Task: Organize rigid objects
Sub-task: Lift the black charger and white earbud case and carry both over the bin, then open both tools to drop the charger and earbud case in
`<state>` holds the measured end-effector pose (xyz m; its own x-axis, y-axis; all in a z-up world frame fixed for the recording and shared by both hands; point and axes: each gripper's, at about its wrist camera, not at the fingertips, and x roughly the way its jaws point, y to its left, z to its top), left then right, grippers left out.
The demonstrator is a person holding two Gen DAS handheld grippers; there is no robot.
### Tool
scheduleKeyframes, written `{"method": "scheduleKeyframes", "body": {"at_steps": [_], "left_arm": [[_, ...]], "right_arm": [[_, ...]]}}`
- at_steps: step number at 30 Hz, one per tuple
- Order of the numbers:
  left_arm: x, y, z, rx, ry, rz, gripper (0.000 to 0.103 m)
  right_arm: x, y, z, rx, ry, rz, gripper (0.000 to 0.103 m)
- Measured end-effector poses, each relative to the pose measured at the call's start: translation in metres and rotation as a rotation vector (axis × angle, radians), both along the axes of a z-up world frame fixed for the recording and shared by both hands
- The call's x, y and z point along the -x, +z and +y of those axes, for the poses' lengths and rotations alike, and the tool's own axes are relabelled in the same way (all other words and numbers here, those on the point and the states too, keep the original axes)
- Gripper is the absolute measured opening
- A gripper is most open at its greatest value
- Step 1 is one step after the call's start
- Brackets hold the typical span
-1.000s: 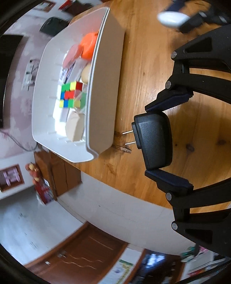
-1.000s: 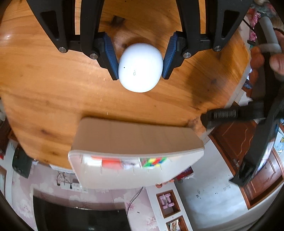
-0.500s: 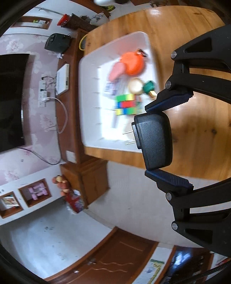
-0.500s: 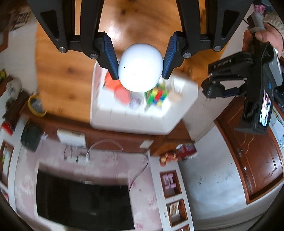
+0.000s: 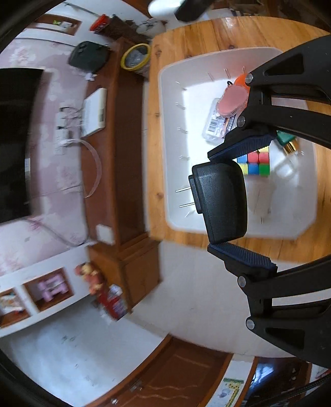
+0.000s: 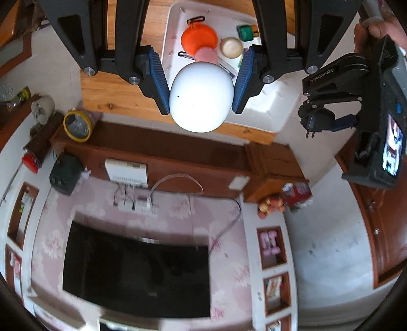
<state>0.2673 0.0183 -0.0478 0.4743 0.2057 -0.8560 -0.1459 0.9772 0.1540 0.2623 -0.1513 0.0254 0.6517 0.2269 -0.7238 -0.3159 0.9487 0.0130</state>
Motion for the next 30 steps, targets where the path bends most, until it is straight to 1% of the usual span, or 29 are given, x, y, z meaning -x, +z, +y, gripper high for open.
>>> {"method": "scheduleKeyframes", "body": {"at_steps": [1, 3, 6, 10, 14, 16, 18, 21, 22, 23, 24, 25, 28, 30], "left_arm": [[-0.008, -0.014, -0.001, 0.020, 0.001, 0.035, 0.068], [-0.021, -0.042, -0.003, 0.049, 0.002, 0.094, 0.068], [-0.032, -0.068, -0.006, 0.052, 0.005, 0.131, 0.068], [-0.041, -0.089, -0.003, 0.075, 0.014, 0.160, 0.068], [-0.045, -0.101, 0.001, 0.076, 0.029, 0.184, 0.068], [-0.045, -0.103, 0.004, 0.082, 0.039, 0.188, 0.068], [-0.045, -0.104, 0.007, 0.107, 0.048, 0.190, 0.068], [-0.042, -0.104, 0.008, 0.154, 0.045, 0.207, 0.070], [-0.041, -0.102, 0.008, 0.154, 0.043, 0.206, 0.072], [-0.041, -0.100, 0.007, 0.151, 0.040, 0.204, 0.080], [-0.039, -0.097, 0.006, 0.149, 0.035, 0.200, 0.088], [-0.037, -0.093, 0.005, 0.145, 0.031, 0.195, 0.090], [-0.033, -0.081, 0.005, 0.146, 0.031, 0.185, 0.091], [-0.026, -0.071, 0.006, 0.152, 0.031, 0.184, 0.099]], "right_arm": [[-0.006, -0.009, 0.001, -0.001, -0.009, 0.022, 0.050], [-0.024, -0.039, 0.001, -0.017, -0.027, 0.098, 0.050], [-0.044, -0.083, 0.003, -0.024, -0.057, 0.190, 0.050], [-0.052, -0.125, 0.007, -0.008, -0.055, 0.275, 0.050], [-0.051, -0.146, 0.006, 0.014, -0.055, 0.319, 0.050], [-0.050, -0.153, 0.006, 0.024, -0.055, 0.338, 0.050], [-0.050, -0.158, 0.008, 0.032, -0.051, 0.359, 0.050], [-0.048, -0.161, 0.004, 0.017, -0.050, 0.390, 0.051], [-0.046, -0.158, 0.002, 0.009, -0.047, 0.387, 0.057], [-0.043, -0.154, 0.000, 0.004, -0.048, 0.372, 0.062], [-0.042, -0.149, 0.000, 0.001, -0.049, 0.357, 0.068], [-0.039, -0.144, -0.002, -0.005, -0.045, 0.337, 0.070], [-0.032, -0.128, -0.005, -0.021, -0.039, 0.301, 0.070], [-0.025, -0.116, -0.009, -0.038, -0.036, 0.283, 0.070]]}}
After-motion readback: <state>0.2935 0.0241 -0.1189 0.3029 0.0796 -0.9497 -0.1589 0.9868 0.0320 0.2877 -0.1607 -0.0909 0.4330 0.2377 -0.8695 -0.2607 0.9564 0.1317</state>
